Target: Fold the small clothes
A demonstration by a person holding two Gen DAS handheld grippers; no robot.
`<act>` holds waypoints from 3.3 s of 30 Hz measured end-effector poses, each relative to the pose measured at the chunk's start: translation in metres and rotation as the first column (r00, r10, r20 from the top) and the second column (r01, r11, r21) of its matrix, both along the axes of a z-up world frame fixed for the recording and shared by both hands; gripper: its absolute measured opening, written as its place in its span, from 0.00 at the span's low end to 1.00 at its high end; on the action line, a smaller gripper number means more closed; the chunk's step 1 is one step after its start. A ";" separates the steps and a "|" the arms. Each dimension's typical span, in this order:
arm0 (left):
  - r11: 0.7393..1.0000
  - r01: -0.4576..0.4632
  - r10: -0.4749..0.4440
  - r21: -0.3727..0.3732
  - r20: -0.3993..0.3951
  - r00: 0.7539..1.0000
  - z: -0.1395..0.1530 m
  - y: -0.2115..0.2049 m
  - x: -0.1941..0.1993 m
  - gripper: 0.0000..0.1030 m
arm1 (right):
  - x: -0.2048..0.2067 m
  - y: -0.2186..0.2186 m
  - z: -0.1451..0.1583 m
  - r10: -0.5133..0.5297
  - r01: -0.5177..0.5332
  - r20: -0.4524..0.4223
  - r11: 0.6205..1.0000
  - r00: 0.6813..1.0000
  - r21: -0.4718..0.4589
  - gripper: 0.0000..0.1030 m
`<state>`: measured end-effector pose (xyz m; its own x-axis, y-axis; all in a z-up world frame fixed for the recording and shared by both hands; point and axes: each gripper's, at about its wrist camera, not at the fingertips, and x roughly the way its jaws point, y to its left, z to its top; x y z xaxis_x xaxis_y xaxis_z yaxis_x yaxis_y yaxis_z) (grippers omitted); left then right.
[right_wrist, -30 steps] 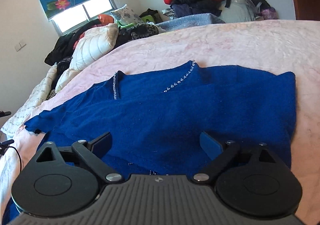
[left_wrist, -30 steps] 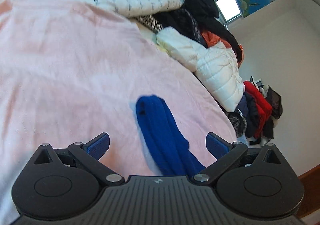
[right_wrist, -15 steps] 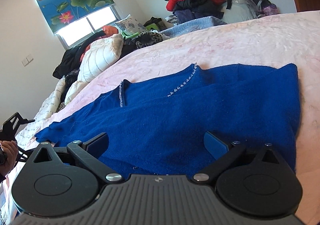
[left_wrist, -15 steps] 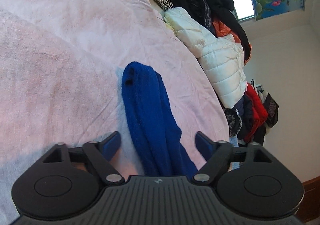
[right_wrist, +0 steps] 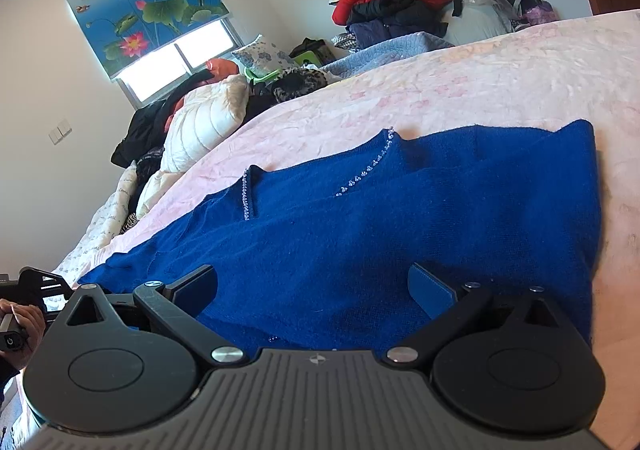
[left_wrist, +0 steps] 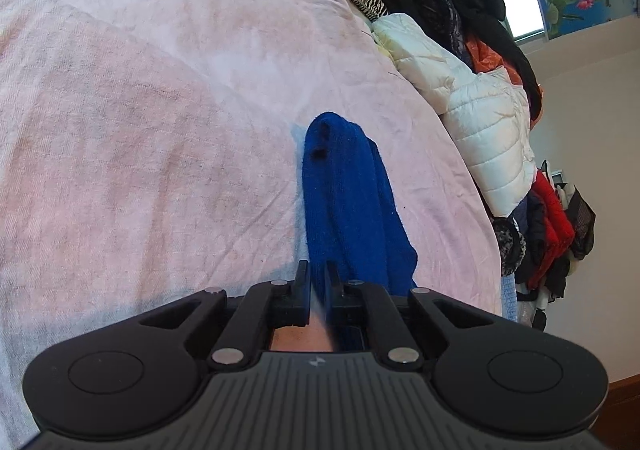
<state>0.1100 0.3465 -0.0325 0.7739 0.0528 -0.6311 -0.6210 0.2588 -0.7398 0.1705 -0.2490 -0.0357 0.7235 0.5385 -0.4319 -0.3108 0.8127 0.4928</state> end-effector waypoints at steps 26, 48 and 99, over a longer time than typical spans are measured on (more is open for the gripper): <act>-0.453 0.252 -0.278 0.855 -0.404 0.872 0.085 -0.218 0.039 0.05 | -0.001 -0.005 -0.003 0.003 -0.003 -0.001 0.998 1.000 0.055 0.98; 0.836 0.363 -0.465 0.410 0.180 0.867 0.069 -0.109 -0.023 1.00 | -0.014 0.066 0.056 0.058 -0.044 0.075 0.983 0.996 -0.179 0.75; 0.943 0.214 -0.157 -0.256 0.226 0.961 -0.026 -0.049 0.027 0.53 | 0.009 0.206 0.076 0.351 -0.303 0.059 0.873 0.935 -0.382 0.27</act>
<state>0.1370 0.2972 -0.0584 0.8643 -0.2576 -0.4319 -0.4140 0.1232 -0.9019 0.1791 -0.0433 0.0406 0.5930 0.5773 -0.5613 -0.6284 0.7677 0.1258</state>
